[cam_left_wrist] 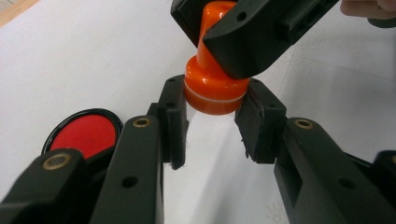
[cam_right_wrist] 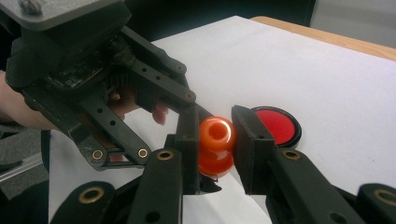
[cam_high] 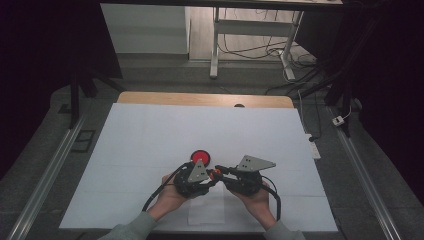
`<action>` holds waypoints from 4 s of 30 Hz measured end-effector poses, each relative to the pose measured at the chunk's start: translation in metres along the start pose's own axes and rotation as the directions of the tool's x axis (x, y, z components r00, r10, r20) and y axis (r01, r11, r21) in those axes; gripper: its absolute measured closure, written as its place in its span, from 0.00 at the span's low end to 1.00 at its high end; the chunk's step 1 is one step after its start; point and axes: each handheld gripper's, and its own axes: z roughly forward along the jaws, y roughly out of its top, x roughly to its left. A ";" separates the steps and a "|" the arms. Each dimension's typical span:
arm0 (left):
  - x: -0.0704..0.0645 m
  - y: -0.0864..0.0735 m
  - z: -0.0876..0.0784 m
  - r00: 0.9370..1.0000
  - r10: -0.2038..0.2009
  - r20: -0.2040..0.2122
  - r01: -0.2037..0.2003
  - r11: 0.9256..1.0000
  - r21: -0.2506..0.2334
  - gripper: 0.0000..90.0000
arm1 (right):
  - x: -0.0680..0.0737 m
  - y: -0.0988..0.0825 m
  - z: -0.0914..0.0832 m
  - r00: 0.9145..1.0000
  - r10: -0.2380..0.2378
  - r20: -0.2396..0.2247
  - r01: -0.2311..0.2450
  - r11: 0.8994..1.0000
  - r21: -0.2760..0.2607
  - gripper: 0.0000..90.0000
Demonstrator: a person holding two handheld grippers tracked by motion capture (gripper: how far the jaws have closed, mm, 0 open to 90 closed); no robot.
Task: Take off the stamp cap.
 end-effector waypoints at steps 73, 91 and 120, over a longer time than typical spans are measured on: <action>0.008 -0.007 -0.007 0.999 -0.038 -0.020 0.038 0.999 -0.020 0.73 | -0.011 0.006 -0.022 0.998 0.024 0.049 -0.020 0.996 -0.086 0.81; 0.019 -0.014 -0.027 0.997 -0.077 -0.024 0.076 0.996 -0.048 0.72 | -0.013 0.006 -0.025 0.998 0.024 0.060 -0.019 0.996 -0.084 0.80; 0.034 -0.052 -0.087 0.985 -0.160 -0.061 0.155 0.984 -0.085 0.72 | -0.017 0.005 -0.028 0.996 0.020 0.082 -0.014 0.997 -0.074 0.80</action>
